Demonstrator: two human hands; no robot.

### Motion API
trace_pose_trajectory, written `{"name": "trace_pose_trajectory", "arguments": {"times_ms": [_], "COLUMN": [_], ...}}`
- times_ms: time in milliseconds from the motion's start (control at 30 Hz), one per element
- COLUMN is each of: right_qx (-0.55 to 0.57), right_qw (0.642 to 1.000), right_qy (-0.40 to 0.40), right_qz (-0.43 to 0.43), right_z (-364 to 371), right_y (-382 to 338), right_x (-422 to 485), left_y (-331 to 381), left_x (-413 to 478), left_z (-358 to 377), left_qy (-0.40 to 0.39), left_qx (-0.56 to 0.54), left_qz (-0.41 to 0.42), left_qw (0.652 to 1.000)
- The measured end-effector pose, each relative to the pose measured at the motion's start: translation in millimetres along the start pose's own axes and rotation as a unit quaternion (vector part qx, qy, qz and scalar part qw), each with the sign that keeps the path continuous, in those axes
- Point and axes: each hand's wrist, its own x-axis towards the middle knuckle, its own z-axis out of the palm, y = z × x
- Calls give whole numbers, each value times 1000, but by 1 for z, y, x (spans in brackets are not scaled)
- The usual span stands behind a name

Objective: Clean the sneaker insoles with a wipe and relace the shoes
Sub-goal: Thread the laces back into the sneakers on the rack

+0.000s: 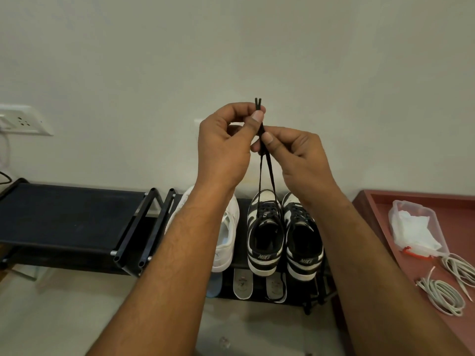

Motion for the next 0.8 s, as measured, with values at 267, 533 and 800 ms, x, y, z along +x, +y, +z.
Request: {"name": "trace_pose_trajectory", "arguments": {"times_ms": [267, 533, 800], "right_qx": [20, 53, 91], "right_qw": [996, 994, 984], "right_qy": [-59, 16, 119], "right_qz": [71, 91, 94], "right_z": [-5, -15, -25], "right_y": [19, 21, 25], "right_x": [-8, -7, -4], "left_y": [-5, -12, -37], "left_x": [5, 5, 4], "left_z": [-5, -8, -11], "left_qy": [35, 42, 30], "left_qx": [-9, -11, 37], "left_qz": [-8, -16, -12], "left_qw": [999, 999, 999]}}
